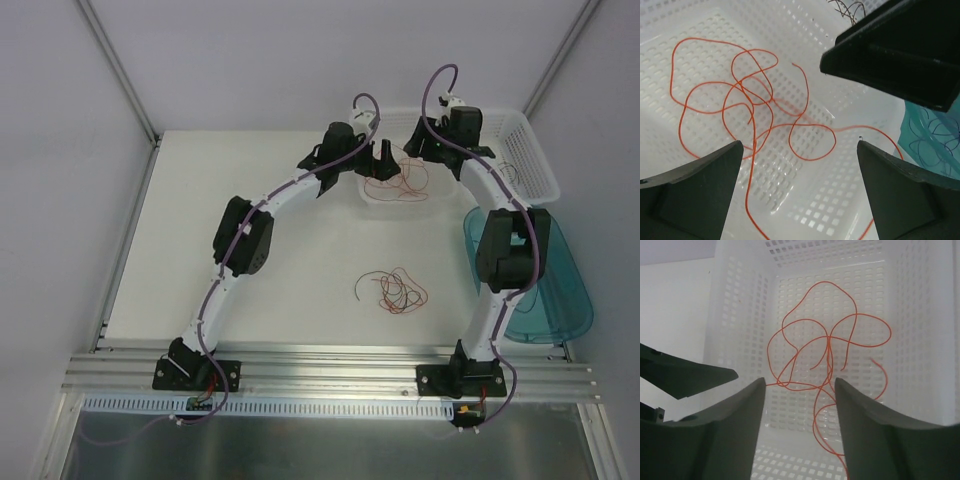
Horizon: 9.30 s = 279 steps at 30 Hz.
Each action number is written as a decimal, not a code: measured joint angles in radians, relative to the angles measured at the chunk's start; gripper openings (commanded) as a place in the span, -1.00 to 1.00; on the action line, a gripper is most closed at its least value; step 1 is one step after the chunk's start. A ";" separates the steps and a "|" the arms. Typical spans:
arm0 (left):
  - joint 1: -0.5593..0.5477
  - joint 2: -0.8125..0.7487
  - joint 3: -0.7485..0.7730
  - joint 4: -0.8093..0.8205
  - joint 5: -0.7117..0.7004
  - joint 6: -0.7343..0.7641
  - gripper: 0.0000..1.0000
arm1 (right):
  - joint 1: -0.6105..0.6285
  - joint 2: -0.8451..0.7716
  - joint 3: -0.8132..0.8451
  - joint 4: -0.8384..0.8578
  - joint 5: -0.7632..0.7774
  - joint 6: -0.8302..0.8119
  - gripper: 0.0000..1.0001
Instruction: Untangle the cables
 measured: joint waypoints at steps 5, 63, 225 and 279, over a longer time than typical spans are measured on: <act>0.000 -0.178 -0.188 -0.009 -0.043 0.022 0.98 | 0.000 -0.026 0.017 -0.039 -0.016 -0.011 0.49; 0.098 -1.662 -1.404 -0.771 -0.647 0.077 0.98 | 0.232 -0.005 0.122 -0.704 0.161 -0.839 -0.71; 0.215 -1.602 -1.577 -0.546 -0.689 -0.248 -1.00 | 0.594 -1.246 -0.916 -0.536 0.632 0.201 0.43; 0.215 -1.548 -1.682 -0.392 -0.287 -0.248 -1.00 | 0.126 -0.716 -0.146 -0.436 0.552 -0.037 -0.99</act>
